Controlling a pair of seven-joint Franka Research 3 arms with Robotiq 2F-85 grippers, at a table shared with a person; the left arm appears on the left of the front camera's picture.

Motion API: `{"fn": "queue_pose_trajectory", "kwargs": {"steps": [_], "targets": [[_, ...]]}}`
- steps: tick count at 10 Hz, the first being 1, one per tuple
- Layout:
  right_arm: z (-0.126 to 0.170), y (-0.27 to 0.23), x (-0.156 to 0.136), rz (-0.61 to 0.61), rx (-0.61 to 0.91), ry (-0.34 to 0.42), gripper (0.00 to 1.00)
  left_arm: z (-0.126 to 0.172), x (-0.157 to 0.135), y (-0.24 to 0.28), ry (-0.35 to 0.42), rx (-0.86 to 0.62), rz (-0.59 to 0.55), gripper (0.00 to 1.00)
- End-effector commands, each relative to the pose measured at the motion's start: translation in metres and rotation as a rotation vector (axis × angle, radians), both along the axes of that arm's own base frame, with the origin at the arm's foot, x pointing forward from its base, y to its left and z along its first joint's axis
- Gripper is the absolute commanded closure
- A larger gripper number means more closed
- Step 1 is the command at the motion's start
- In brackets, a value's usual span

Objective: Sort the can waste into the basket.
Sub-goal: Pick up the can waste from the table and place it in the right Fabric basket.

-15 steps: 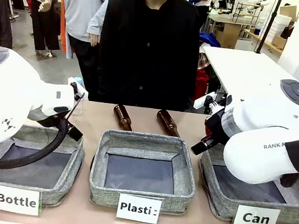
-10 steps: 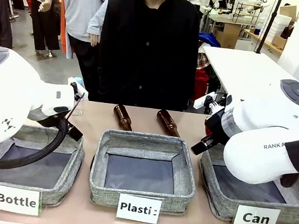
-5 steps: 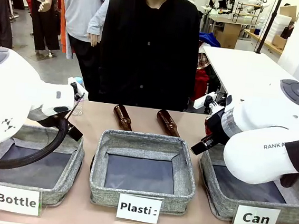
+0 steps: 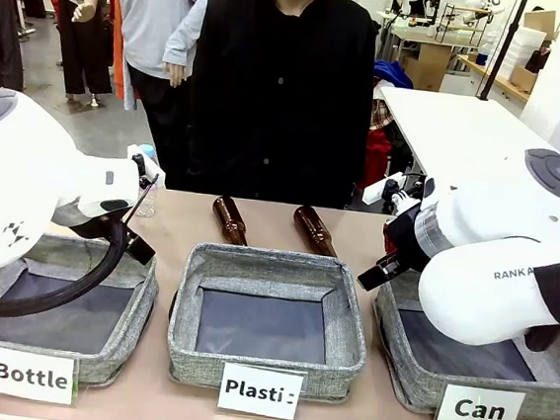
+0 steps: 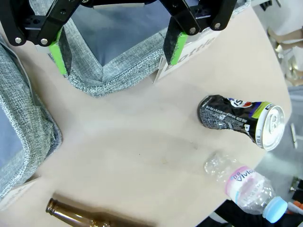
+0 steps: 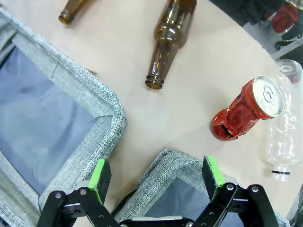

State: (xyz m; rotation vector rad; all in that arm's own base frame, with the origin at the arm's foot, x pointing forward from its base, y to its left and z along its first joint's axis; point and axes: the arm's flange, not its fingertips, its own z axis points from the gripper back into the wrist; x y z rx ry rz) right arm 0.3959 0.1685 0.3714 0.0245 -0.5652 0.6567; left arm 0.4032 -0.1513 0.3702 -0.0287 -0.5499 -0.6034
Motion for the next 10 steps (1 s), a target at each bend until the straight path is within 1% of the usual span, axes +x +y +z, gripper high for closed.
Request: {"fn": "queue_pose_trajectory", "kwargs": {"steps": [1, 2, 3, 4, 5, 6, 7, 8, 9, 10], "targets": [[0.02, 0.002, -0.006, -0.019, -0.017, 0.051, 0.0, 0.015, -0.012, 0.008, 0.04, -0.057, -0.084, 0.0], [0.046, 0.005, -0.017, -0.045, -0.019, 0.08, 0.0, 0.042, -0.03, 0.017, 0.038, -0.144, -0.138, 0.0], [0.079, 0.006, -0.03, -0.077, -0.011, 0.111, 0.0, 0.078, -0.055, 0.025, 0.031, -0.228, -0.166, 0.0], [0.111, 0.003, -0.046, -0.147, 0.031, 0.148, 0.0, 0.114, -0.084, 0.037, 0.053, -0.274, -0.177, 0.0], [0.144, -0.016, -0.07, -0.142, 0.122, 0.19, 0.0, 0.141, -0.116, 0.061, 0.021, -0.326, -0.206, 0.0], [0.169, -0.043, -0.094, -0.078, 0.285, 0.246, 0.0, 0.155, -0.144, 0.092, 0.081, -0.393, -0.262, 0.0], [0.185, -0.079, -0.113, -0.075, 0.428, 0.229, 0.0, 0.163, -0.162, 0.125, 0.076, -0.459, -0.235, 0.0], [0.197, -0.121, -0.13, -0.138, 0.579, 0.216, 0.0, 0.167, -0.173, 0.171, 0.05, -0.586, -0.184, 0.0], [0.203, -0.166, -0.146, -0.205, 0.75, 0.197, 0.0, 0.163, -0.183, 0.22, 0.025, -0.722, -0.142, 0.0], [0.201, -0.212, -0.164, -0.27, 0.909, 0.159, 0.0, 0.148, -0.189, 0.272, -0.016, -0.883, -0.056, 0.0]]}}
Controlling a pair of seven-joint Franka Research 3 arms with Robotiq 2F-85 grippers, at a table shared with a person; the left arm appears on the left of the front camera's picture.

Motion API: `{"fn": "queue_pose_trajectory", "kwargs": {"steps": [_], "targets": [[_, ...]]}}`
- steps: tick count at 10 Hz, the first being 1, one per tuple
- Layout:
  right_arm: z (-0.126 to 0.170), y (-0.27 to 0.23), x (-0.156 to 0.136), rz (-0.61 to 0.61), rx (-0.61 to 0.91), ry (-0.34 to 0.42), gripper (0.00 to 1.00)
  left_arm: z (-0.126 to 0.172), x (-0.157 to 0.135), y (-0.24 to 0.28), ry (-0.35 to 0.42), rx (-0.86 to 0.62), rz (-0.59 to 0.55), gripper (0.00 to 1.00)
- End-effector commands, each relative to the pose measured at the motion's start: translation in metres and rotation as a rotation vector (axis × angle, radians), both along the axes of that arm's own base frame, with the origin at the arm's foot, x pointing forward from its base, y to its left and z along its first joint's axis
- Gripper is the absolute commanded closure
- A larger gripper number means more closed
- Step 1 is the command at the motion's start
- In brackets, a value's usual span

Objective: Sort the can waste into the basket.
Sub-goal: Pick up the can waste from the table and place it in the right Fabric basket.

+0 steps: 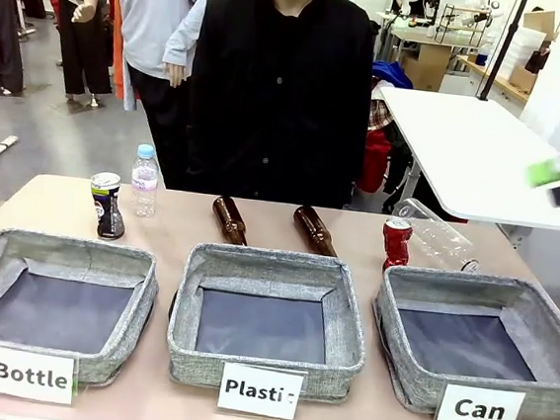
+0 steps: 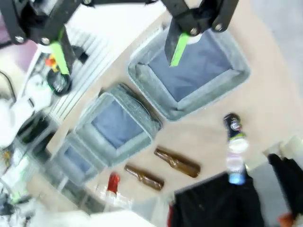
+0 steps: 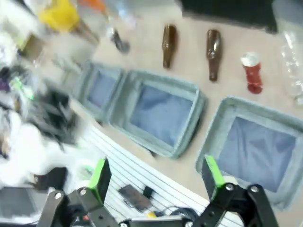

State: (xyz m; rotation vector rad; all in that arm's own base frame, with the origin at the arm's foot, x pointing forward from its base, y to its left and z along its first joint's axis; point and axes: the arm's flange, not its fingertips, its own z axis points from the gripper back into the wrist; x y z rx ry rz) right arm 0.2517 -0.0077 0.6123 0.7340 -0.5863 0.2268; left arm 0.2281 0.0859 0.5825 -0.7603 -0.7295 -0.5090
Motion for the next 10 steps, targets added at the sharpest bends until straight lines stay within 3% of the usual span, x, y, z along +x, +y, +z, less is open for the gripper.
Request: {"fn": "queue_pose_trajectory", "kwargs": {"steps": [1, 2, 3, 4, 5, 6, 7, 8, 9, 10], "targets": [[-0.049, -0.073, -0.034, -0.188, 0.233, -0.031, 0.0, -0.08, -0.015, 0.068, 0.001, -0.312, 0.149, 0.0], [-0.067, -0.109, -0.041, -0.26, 0.318, -0.014, 0.0, -0.099, -0.018, 0.094, 0.001, -0.493, 0.289, 0.0], [-0.093, -0.146, -0.041, -0.327, 0.413, 0.056, 0.0, -0.127, -0.023, 0.112, 0.004, -0.653, 0.359, 0.0], [-0.129, -0.181, -0.039, -0.424, 0.495, 0.128, 0.0, -0.154, -0.012, 0.119, 0.059, -0.768, 0.416, 0.0], [-0.162, -0.202, -0.036, -0.527, 0.514, 0.218, 0.0, -0.171, -0.005, 0.113, 0.079, -0.846, 0.43, 0.0], [-0.186, -0.209, -0.036, -0.544, 0.544, 0.256, 0.0, -0.181, 0.001, 0.086, 0.072, -0.869, 0.448, 0.0], [-0.202, -0.212, -0.039, -0.557, 0.587, 0.245, 0.0, -0.18, 0.011, 0.068, 0.052, -0.861, 0.425, 0.0], [-0.21, -0.212, -0.045, -0.574, 0.587, 0.221, 0.0, -0.174, 0.019, 0.046, 0.062, -0.841, 0.436, 0.0], [-0.169, -0.267, -0.041, -0.575, 0.545, 0.28, 0.0, -0.158, 0.018, 0.185, 0.122, -0.869, 0.464, 0.0], [-0.169, -0.267, -0.041, -0.575, 0.545, 0.28, 0.0, -0.158, 0.018, 0.185, 0.122, -0.869, 0.464, 0.0]]}}
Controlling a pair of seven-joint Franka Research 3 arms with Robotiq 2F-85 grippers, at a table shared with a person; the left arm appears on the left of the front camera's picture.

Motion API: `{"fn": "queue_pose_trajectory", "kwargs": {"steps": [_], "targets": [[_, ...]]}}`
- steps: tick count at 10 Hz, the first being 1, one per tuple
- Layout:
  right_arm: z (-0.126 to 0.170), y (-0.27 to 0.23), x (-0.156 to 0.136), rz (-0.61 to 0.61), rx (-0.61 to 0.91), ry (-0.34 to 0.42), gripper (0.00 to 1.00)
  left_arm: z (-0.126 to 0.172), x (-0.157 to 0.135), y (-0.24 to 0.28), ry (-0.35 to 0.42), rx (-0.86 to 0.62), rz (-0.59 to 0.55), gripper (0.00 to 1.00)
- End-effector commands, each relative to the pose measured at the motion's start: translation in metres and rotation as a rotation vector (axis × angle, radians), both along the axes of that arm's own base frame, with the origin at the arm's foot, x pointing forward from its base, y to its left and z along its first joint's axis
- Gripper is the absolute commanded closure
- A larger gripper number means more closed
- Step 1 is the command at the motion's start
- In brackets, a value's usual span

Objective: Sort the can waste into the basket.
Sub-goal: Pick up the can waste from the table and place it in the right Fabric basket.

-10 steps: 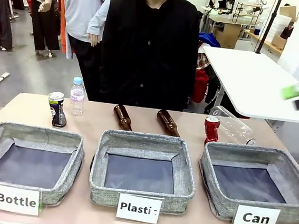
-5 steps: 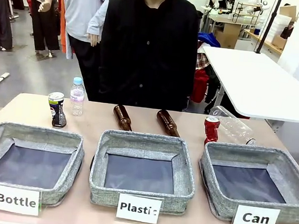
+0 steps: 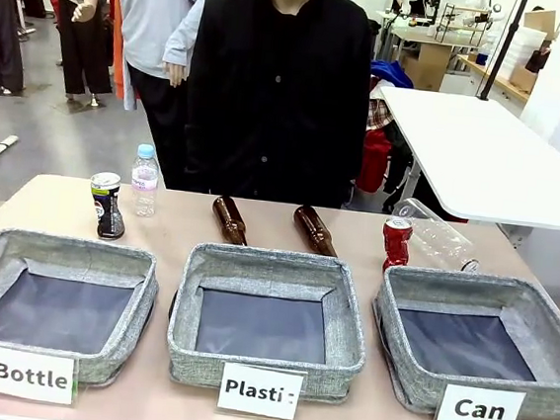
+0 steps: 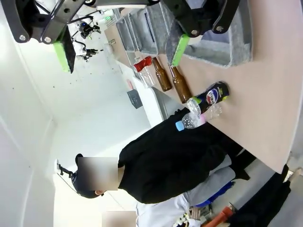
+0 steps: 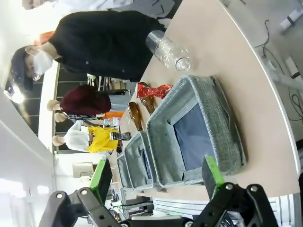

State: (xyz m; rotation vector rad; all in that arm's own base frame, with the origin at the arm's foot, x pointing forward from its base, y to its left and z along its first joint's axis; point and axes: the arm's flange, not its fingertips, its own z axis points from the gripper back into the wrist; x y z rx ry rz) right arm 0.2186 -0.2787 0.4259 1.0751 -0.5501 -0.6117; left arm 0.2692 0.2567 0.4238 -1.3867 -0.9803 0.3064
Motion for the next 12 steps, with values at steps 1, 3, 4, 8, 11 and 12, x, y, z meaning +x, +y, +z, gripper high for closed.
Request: {"fn": "queue_pose_trajectory", "kwargs": {"steps": [1, 3, 4, 8, 11, 12], "targets": [[0.017, 0.004, -0.007, 0.011, -0.024, -0.023, 0.0, 0.0, -0.023, 0.014, 0.01, 0.018, 0.015, 0.0], [0.017, 0.004, -0.007, 0.011, -0.024, -0.023, 0.0, 0.0, -0.023, 0.014, 0.01, 0.018, 0.015, 0.0], [0.017, 0.004, -0.007, 0.011, -0.024, -0.023, 0.0, 0.0, -0.023, 0.014, 0.01, 0.018, 0.015, 0.0], [0.025, 0.033, 0.016, 0.152, -0.177, -0.069, 0.0, 0.0, -0.023, 0.014, 0.01, 0.018, 0.015, 0.0], [0.025, 0.13, 0.106, 0.47, -0.666, -0.229, 0.0, 0.0, -0.023, 0.014, 0.01, 0.018, 0.015, 0.0], [0.019, 0.158, 0.13, 0.557, -0.764, -0.272, 0.0, 0.0, -0.023, 0.014, 0.01, 0.018, 0.015, 0.0]]}}
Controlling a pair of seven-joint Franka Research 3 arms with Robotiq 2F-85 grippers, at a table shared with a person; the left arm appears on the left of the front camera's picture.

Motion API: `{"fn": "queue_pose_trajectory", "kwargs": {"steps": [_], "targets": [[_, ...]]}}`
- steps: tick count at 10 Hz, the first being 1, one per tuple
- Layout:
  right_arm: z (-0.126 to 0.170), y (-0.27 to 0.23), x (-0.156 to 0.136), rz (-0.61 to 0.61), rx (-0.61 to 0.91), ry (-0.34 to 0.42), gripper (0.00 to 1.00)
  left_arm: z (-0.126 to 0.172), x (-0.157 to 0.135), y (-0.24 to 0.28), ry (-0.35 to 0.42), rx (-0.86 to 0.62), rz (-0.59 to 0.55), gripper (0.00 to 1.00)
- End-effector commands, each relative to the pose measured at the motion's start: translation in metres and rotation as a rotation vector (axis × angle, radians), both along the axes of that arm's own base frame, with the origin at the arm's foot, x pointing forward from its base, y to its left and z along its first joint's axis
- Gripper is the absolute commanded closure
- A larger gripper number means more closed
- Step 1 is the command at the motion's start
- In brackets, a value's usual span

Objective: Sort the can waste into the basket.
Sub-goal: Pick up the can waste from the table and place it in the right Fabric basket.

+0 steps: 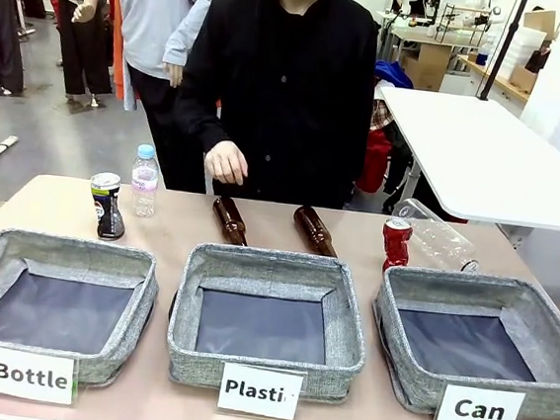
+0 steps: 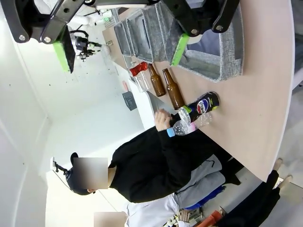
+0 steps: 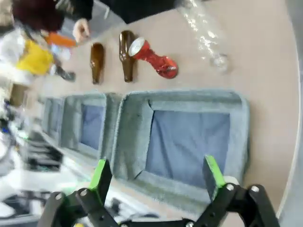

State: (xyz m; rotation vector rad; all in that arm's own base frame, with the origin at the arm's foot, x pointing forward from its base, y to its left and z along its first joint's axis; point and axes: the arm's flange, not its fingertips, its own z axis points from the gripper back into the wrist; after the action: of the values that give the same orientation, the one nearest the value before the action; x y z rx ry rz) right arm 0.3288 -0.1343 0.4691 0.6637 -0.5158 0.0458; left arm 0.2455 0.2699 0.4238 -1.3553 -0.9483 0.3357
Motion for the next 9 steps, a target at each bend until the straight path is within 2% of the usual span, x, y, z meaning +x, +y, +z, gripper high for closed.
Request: {"fn": "queue_pose_trajectory", "kwargs": {"steps": [1, 2, 3, 4, 6, 7, 8, 9], "targets": [[-0.03, 0.037, 0.036, 0.129, -0.295, -0.187, 0.0, 0.0, 0.001, 0.001, -0.037, 0.002, 0.006, 0.0], [-0.034, 0.054, 0.044, 0.198, -0.319, -0.214, 0.0, 0.0, 0.001, 0.001, -0.037, 0.002, 0.006, 0.0], [-0.036, 0.059, 0.051, 0.151, -0.331, -0.173, 0.0, 0.0, 0.001, 0.001, -0.037, 0.002, 0.006, 0.0], [-0.008, 0.06, 0.043, 0.174, -0.25, -0.113, 0.0, 0.0, 0.001, 0.001, -0.037, 0.002, 0.006, 0.0], [-0.008, 0.06, 0.043, 0.174, -0.25, -0.113, 0.0, 0.0, 0.001, 0.001, -0.037, 0.002, 0.006, 0.0], [-0.015, 0.066, 0.054, 0.192, -0.294, -0.14, 0.0, 0.0, 0.001, 0.001, -0.037, 0.002, 0.006, 0.0], [-0.017, 0.073, 0.073, 0.426, -0.344, -0.214, 0.0, 0.0, 0.001, 0.001, -0.037, 0.002, 0.006, 0.0], [-0.023, 0.081, 0.095, 0.578, -0.37, -0.303, 0.0, 0.0, 0.001, 0.001, -0.037, 0.002, 0.006, 0.0]]}}
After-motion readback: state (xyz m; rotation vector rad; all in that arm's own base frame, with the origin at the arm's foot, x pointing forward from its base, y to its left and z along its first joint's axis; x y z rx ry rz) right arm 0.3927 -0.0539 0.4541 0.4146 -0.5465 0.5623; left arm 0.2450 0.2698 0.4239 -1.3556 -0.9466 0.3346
